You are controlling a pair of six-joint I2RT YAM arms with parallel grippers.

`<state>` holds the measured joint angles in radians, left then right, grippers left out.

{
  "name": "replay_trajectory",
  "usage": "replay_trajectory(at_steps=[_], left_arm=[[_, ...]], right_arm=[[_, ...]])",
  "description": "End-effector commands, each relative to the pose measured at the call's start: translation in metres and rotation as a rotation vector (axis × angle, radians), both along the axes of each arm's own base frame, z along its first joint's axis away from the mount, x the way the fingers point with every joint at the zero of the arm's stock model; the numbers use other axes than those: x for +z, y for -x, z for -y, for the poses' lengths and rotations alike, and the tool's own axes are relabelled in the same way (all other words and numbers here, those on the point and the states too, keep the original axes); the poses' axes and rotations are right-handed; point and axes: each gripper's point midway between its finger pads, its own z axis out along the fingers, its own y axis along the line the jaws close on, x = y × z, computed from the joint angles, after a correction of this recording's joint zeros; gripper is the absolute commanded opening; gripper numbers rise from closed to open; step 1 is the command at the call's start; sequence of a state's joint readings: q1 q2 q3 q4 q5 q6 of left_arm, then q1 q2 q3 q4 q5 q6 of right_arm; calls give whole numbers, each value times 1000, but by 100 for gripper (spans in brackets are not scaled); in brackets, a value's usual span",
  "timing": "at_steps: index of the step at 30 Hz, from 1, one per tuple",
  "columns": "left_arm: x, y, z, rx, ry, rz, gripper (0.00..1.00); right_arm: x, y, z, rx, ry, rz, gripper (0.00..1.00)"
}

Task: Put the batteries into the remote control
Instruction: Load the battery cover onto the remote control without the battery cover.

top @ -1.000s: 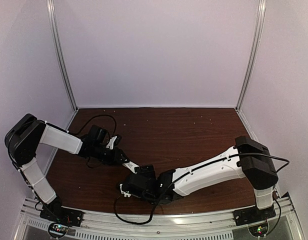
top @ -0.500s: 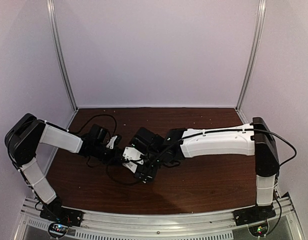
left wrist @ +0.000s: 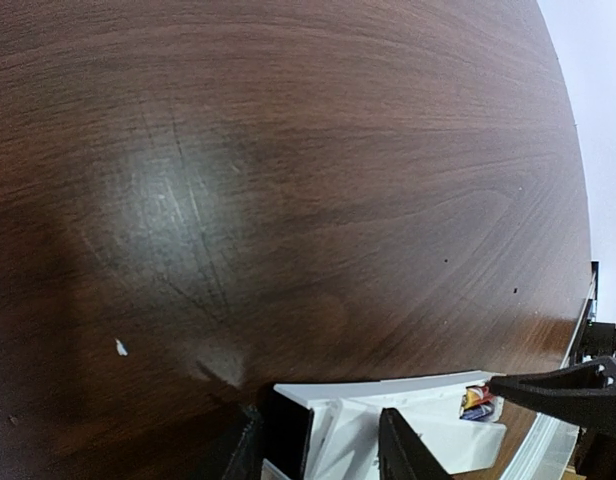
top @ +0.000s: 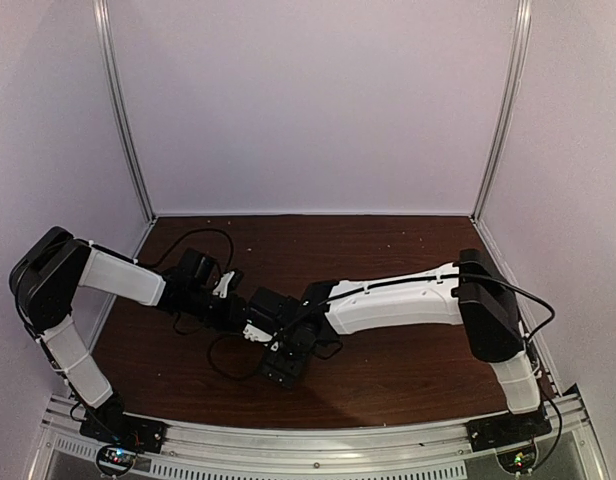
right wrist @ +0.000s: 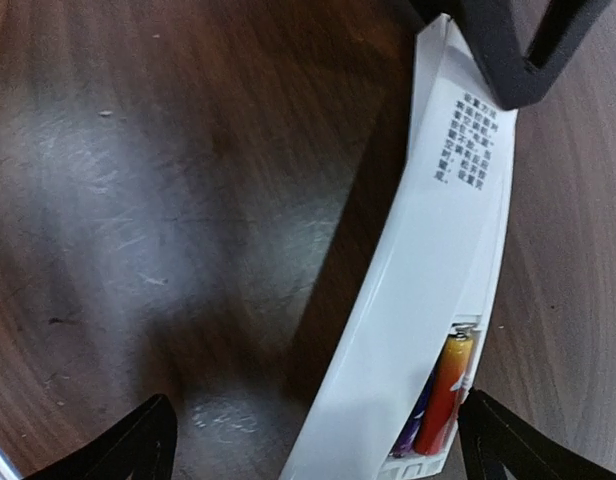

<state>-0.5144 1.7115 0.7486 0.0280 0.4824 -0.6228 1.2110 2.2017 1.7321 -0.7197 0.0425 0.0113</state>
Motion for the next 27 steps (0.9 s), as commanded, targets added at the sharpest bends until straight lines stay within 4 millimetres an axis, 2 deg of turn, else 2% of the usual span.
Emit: replay_trajectory(at_steps=[1, 6, 11, 23, 27], left_arm=[[-12, 6, -10, 7, -72, -21, 40], [-12, 8, -11, 2, -75, -22, 40], [-11, 8, -11, 2, -74, -19, 40], [-10, 8, -11, 4, -74, -14, 40], [-10, 7, -11, 2, -73, -14, 40]], right_arm=[[8, -21, 6, -96, 8, 30, 100], [14, -35, 8, -132, 1, 38, 99], [8, -44, 14, -132, 41, 33, 100], [-4, -39, 13, -94, 63, -36, 95], [-4, -39, 12, -94, 63, -38, 90]])
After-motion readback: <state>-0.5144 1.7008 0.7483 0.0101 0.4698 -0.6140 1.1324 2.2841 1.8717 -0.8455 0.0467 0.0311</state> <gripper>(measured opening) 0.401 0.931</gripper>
